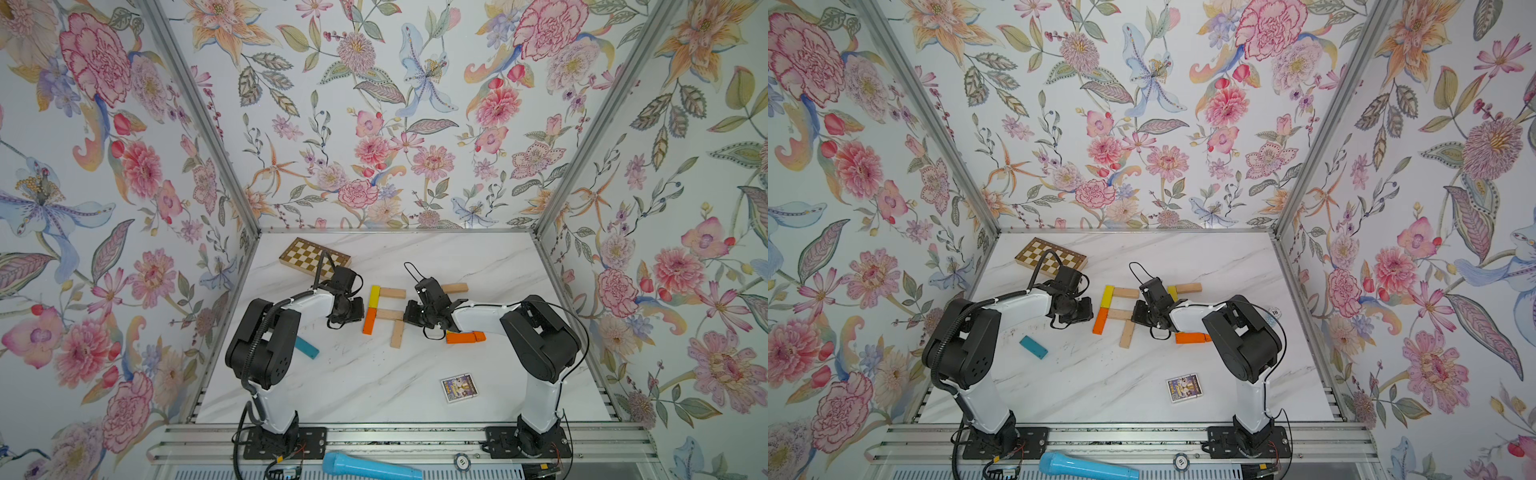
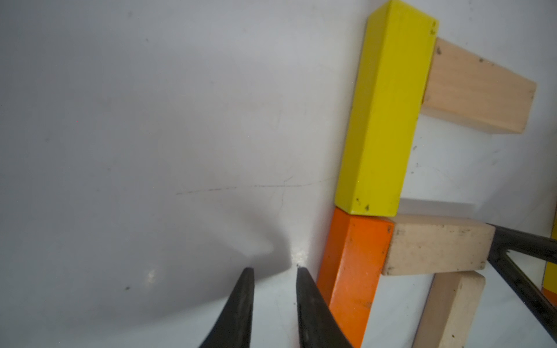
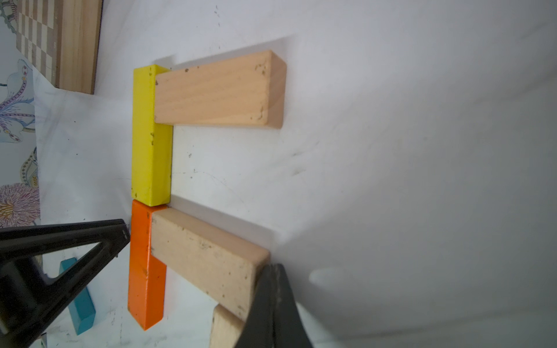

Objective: Assemble the number 6 with building blocks
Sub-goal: Assemble the building block at the center of the board.

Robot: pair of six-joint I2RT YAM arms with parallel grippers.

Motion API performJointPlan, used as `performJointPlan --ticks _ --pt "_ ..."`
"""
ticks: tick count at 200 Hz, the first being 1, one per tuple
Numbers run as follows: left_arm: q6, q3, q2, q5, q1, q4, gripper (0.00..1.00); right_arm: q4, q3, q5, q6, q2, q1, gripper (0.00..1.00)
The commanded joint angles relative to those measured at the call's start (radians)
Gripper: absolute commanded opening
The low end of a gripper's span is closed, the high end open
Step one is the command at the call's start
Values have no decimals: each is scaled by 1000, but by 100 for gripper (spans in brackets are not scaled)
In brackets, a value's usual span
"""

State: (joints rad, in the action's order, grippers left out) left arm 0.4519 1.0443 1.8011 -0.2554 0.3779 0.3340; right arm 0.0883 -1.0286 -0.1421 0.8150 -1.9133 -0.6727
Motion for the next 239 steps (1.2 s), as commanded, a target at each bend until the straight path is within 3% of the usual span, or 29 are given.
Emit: performJointPlan --ticks 1,69,120,239 --pt "-19 14 26 7 4 11 28 -43 -5 -2 -14 -21 -6 2" --pt "-12 11 8 14 4 11 28 -66 61 45 -27 91 30 3" --pt "-4 4 -20 19 4 16 29 -57 143 68 14 152 -19 3" --pt "-9 -9 -75 53 4 51 33 -45 109 79 35 88 -80 3"
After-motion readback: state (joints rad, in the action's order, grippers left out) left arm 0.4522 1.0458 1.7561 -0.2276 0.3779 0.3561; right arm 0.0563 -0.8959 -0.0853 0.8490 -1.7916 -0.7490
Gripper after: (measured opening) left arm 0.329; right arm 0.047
